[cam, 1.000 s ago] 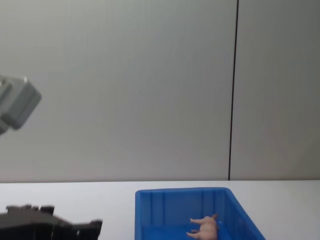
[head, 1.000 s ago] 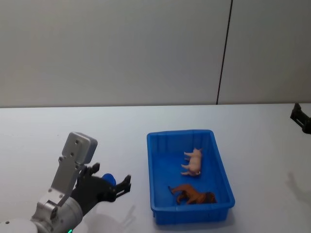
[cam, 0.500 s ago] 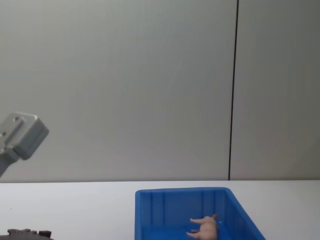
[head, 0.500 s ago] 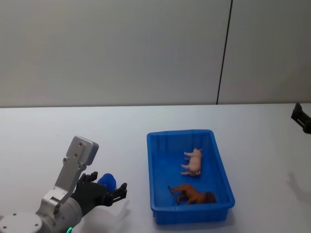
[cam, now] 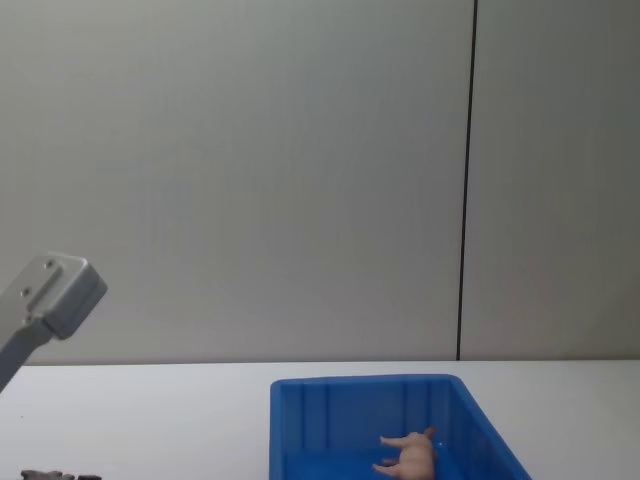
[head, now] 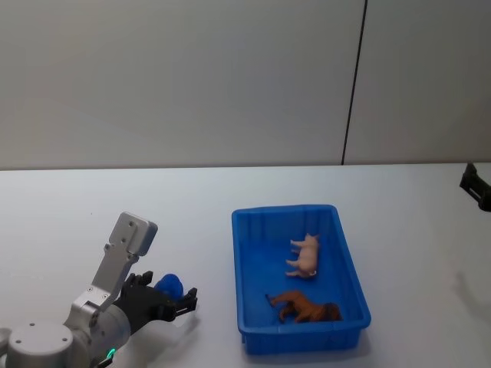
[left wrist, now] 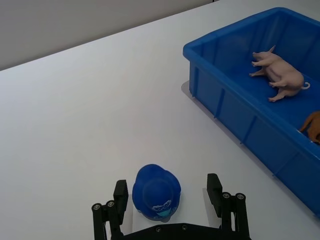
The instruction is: Pick up the two dolls from the table and place them into the box.
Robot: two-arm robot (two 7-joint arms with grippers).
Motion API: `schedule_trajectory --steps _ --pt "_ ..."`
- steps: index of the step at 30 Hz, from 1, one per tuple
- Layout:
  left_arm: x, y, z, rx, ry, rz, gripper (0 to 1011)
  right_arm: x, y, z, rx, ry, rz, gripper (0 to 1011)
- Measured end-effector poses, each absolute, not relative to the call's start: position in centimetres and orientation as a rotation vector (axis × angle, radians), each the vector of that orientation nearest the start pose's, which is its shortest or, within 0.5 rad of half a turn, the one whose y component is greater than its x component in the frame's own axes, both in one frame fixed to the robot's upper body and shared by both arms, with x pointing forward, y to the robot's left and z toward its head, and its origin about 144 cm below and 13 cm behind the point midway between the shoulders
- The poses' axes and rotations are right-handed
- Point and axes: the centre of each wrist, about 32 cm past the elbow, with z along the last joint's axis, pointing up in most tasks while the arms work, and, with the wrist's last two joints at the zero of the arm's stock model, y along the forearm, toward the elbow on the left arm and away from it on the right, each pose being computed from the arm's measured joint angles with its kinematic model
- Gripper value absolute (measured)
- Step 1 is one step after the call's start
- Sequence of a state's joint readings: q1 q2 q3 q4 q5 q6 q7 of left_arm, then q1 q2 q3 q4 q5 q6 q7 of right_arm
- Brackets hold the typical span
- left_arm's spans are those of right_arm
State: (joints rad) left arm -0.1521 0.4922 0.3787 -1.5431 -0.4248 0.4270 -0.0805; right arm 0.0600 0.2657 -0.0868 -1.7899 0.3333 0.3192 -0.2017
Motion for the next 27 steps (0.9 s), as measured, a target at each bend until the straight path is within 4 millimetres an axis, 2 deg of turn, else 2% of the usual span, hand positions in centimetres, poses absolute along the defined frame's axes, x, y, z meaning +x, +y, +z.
schedule_trajectory --steps 15,19,20,25,27 --pt "48.82 27.08 115.18 0.492 0.272 1.184 978 46.61 -26.03 122.89 -0.031 0.094 -1.612 1001" --pt "48.92 27.14 115.1 0.497 0.276 1.186 904 46.61 -26.02 122.89 -0.031 0.094 -1.612 1001" --pt "48.94 27.15 115.09 0.498 0.277 1.187 848 46.61 -26.02 122.89 -0.031 0.094 -1.612 1001" --pt "48.99 27.18 115.03 0.5 0.279 1.189 730 46.61 -26.03 122.89 -0.031 0.094 -1.612 1001" --pt "49.02 27.2 115.02 0.501 0.28 1.189 647 46.61 -26.02 122.89 -0.031 0.094 -1.612 1001"
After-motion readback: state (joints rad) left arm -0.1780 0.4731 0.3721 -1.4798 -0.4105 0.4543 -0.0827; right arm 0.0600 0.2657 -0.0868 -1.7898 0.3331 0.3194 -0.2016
